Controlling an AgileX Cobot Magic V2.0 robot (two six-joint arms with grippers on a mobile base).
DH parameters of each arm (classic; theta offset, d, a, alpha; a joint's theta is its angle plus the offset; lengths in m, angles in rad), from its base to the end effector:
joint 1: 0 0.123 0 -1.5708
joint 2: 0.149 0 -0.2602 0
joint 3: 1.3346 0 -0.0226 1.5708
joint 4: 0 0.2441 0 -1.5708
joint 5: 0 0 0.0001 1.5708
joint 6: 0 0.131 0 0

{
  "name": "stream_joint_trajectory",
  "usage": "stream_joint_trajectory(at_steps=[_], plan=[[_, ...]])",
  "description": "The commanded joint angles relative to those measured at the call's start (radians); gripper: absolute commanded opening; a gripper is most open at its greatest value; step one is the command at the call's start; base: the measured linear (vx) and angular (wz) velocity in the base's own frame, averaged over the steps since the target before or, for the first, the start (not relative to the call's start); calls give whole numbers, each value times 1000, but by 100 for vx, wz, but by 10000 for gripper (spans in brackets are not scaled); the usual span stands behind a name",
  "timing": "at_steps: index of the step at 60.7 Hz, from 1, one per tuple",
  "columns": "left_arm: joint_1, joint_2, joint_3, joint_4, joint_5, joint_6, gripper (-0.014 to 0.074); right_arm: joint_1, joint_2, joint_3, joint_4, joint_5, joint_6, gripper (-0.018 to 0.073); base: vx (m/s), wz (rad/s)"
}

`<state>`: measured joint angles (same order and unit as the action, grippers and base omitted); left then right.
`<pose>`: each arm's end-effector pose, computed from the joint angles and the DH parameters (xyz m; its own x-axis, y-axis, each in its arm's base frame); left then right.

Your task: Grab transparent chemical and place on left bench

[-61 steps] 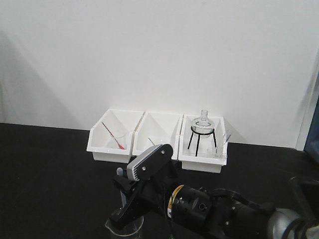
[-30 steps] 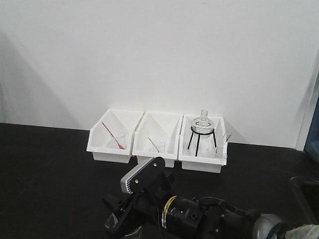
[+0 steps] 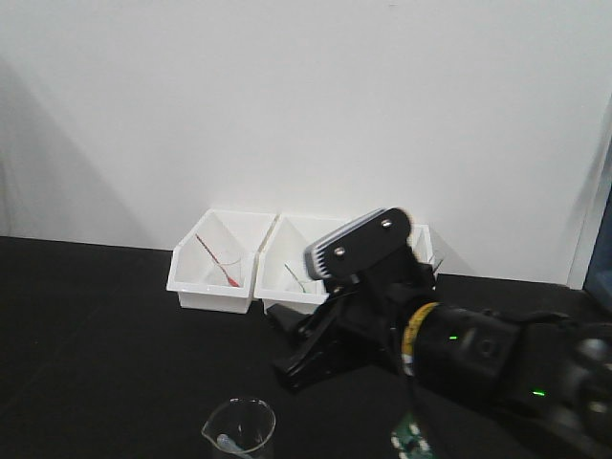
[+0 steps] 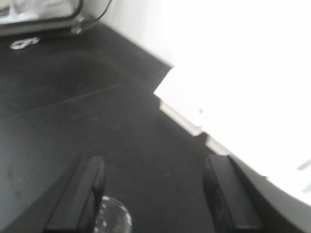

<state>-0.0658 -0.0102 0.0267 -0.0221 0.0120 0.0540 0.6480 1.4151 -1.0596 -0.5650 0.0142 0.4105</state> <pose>0.1147 -0.0076 0.2064 0.0606 0.0280 -0.9978 0.0641 0.9974 0.0319 0.2920 0.2198 0.3040 -0.1260 -0.2883 -0.9492 -0.6246 0.7664 -0.1499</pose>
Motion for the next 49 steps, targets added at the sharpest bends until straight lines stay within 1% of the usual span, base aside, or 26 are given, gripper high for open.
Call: stream_joint_trajectory(at_steps=[1,10,22,34,42,49], plan=[[-2,-19,16,-1,-78,-8,-3,-1,-151,67,-33,0,1,465,0,0],[-2,-19,16,-1,-78,-8,-3,-1,-386,280,-35,1,9,440,0,0],[-2,-19,16,-1,-78,-8,-3,-1,-634,431,-35,2,12,436,0,0],[-2,-19,16,-1,-78,-8,-3,-1,-796,505,-35,3,13,436,0,0],[-2,-19,16,-1,-78,-8,-3,-1,-856,512,-40,44,8,434,0,0],[-2,-19,16,-1,-78,-8,-3,-1,-897,512,-112,130,8,405,0,0]])
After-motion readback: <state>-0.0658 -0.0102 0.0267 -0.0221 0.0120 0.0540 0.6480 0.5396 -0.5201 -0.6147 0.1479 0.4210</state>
